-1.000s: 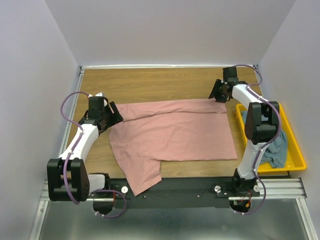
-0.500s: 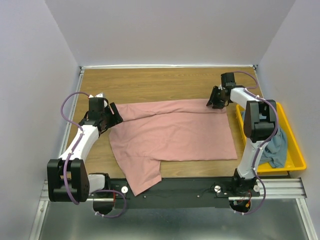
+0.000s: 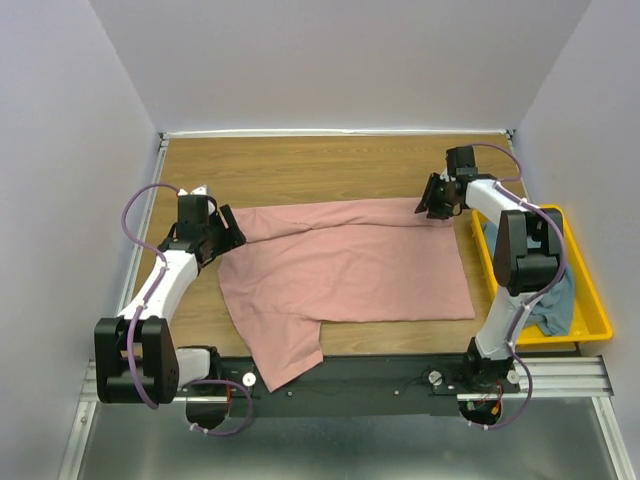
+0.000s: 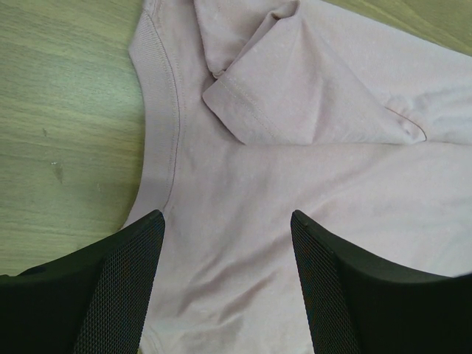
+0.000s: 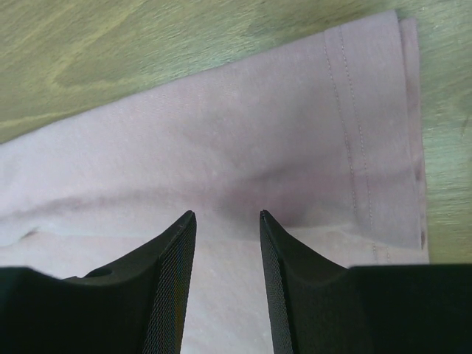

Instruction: Fold and stack the t-shirts

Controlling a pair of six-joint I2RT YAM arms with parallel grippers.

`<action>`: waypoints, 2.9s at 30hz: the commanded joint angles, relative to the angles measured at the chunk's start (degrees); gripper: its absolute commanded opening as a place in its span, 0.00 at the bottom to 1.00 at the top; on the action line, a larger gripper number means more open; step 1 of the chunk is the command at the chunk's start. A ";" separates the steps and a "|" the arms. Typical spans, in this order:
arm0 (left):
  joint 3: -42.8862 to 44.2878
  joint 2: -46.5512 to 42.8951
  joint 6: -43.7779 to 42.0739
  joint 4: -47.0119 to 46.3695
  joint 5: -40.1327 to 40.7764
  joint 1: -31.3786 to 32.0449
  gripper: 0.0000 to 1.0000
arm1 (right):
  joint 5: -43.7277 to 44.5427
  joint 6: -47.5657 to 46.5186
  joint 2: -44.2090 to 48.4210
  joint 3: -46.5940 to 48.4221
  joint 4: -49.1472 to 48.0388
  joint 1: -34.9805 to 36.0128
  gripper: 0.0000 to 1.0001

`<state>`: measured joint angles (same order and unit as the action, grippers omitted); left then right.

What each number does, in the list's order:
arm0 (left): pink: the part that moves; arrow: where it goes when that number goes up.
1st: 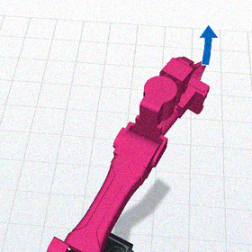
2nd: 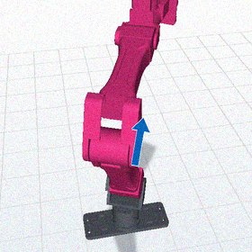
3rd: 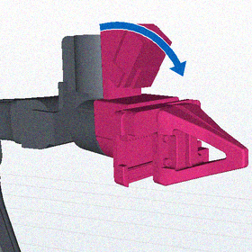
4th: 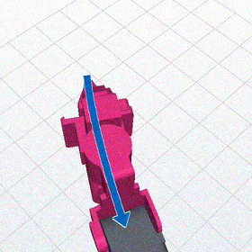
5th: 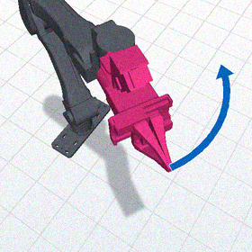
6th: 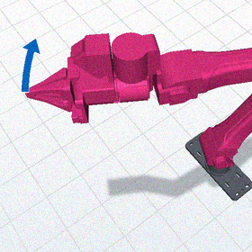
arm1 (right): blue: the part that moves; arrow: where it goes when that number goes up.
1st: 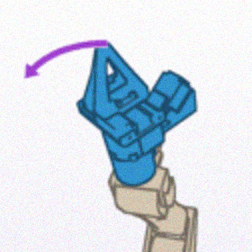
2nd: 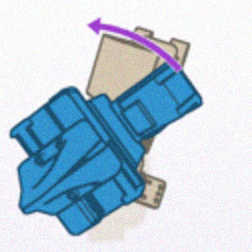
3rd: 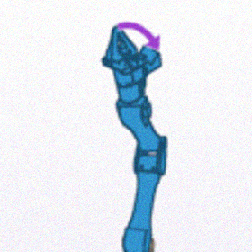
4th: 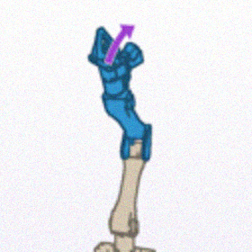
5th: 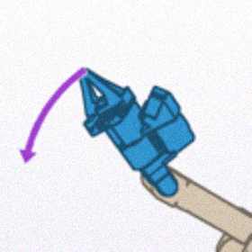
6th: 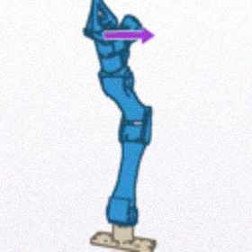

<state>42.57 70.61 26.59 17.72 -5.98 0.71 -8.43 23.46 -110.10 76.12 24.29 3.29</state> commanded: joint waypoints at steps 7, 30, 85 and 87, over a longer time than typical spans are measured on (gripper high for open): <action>-1.52 0.32 -0.92 -3.03 -1.84 -0.18 0.76 | -1.14 0.61 4.19 -4.74 -2.31 -0.21 0.43; 2.43 20.88 6.19 -21.67 -6.94 -0.18 0.66 | -19.87 4.66 10.26 -14.06 -22.10 3.30 0.47; 16.05 18.07 12.35 -12.18 -8.79 7.46 0.07 | -16.45 -2.01 10.97 -14.69 -22.54 13.05 0.47; 17.11 20.60 12.26 -12.27 -9.14 7.46 0.07 | -14.70 -4.21 10.35 -12.49 -23.41 17.17 0.47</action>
<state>57.65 89.34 38.30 4.03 -15.20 8.12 -26.02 23.68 -98.89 59.81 2.79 15.70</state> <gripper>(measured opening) 0.076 0.472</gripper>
